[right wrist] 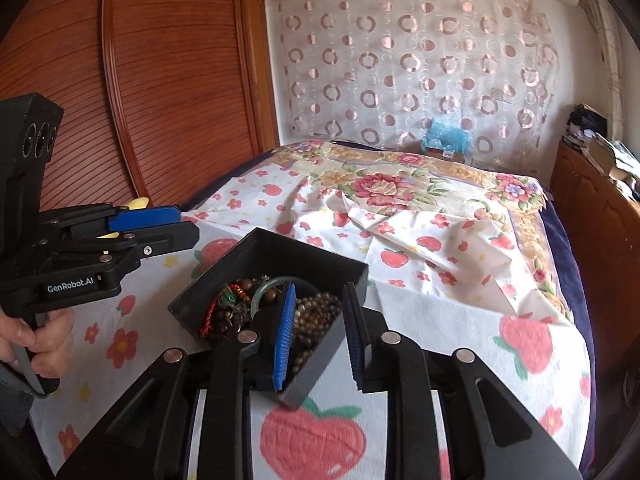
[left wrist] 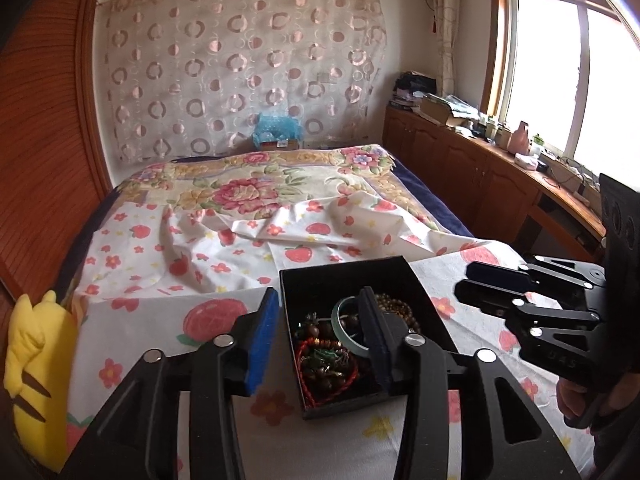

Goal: Organize jewelry

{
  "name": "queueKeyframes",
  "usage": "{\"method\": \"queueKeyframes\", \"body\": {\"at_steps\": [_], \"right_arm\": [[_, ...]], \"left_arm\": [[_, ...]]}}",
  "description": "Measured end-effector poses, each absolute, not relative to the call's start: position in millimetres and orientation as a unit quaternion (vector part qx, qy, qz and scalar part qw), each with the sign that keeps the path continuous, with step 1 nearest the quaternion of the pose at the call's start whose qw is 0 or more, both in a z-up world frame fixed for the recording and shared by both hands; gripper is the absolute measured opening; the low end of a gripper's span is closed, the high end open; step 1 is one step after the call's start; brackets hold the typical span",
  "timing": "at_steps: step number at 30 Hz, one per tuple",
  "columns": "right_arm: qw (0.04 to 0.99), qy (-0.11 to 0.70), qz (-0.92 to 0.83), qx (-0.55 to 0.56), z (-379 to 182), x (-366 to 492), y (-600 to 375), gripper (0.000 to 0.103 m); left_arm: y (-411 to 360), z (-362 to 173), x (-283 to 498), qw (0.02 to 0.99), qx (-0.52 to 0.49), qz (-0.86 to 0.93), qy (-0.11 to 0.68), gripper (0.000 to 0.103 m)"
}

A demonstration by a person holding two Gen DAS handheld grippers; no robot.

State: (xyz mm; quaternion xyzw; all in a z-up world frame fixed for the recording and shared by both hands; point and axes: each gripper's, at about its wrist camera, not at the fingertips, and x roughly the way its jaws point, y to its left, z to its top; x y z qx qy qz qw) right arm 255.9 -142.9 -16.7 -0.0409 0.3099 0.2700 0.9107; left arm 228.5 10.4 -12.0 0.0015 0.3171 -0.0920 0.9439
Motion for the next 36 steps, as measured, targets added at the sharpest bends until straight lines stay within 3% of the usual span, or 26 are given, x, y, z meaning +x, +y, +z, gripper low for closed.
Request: {"method": "queueKeyframes", "body": {"at_steps": [5,7,10,15,24,36], "right_arm": [[0.917,0.31,0.25,-0.022,-18,236,-157,0.031],[0.921,0.306,0.242,-0.017,-17,227,-161,0.04],[0.925,0.301,0.233,-0.01,-17,215,-166,0.056],[0.934,0.285,0.214,0.0,-10,192,-172,0.078],[0.952,0.239,0.19,0.002,19,148,-177,0.1],[0.966,0.205,0.156,0.02,34,90,-191,0.1]], "left_arm": [[11,-12,211,0.945,-0.004,-0.078,0.317,0.071],[12,-12,202,0.947,-0.004,-0.071,0.314,0.083],[13,-12,188,0.947,-0.005,-0.065,0.314,0.09],[15,-9,164,0.95,-0.003,-0.055,0.309,0.095],[11,12,118,0.959,0.008,-0.039,0.28,0.095],[11,27,64,0.966,0.008,-0.014,0.258,0.095]]}}
